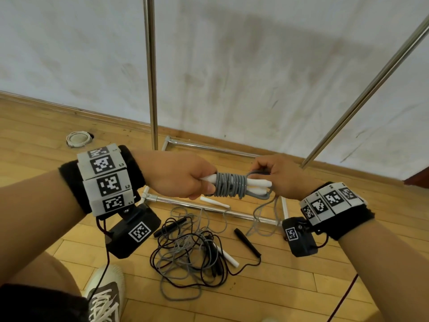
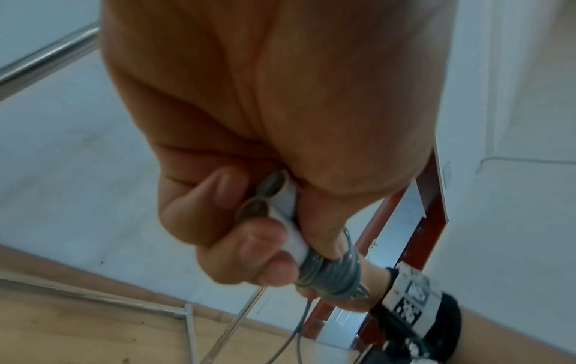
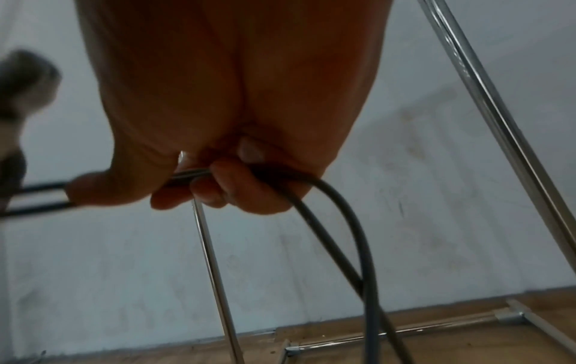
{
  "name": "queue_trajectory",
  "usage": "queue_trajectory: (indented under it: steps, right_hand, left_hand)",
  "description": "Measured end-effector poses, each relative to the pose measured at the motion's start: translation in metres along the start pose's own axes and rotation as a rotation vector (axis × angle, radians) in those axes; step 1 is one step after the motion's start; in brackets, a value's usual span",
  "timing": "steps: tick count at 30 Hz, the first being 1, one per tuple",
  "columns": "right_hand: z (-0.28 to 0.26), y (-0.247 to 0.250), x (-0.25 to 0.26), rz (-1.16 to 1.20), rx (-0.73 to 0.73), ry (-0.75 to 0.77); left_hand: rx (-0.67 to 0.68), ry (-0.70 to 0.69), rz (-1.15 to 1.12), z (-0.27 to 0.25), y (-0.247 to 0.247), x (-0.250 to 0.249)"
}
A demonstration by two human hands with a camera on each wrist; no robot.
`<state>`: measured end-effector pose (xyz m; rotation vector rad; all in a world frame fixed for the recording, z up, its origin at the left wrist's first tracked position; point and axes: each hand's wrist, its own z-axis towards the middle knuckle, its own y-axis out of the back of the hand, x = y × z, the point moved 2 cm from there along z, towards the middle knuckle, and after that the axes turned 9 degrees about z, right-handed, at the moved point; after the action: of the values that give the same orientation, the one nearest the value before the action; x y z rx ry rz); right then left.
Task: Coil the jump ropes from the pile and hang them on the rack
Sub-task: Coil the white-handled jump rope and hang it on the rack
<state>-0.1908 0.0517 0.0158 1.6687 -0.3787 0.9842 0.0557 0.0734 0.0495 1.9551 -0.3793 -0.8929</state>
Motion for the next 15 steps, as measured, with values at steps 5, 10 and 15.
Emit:
queue_trajectory:
  steps: [5, 10, 15]
  right_hand:
    - [0.004, 0.003, 0.008, 0.072, -0.035, -0.046]
    - [0.01, 0.003, 0.029, 0.172, -0.128, -0.034]
    - [0.016, 0.004, 0.043, 0.538, -0.164, -0.07]
  left_hand:
    - [0.032, 0.069, 0.133, 0.009, -0.006, 0.006]
    - [-0.036, 0.169, 0.238, 0.021, -0.002, 0.015]
    - [-0.215, 0.221, 0.22, 0.029, 0.013, 0.027]
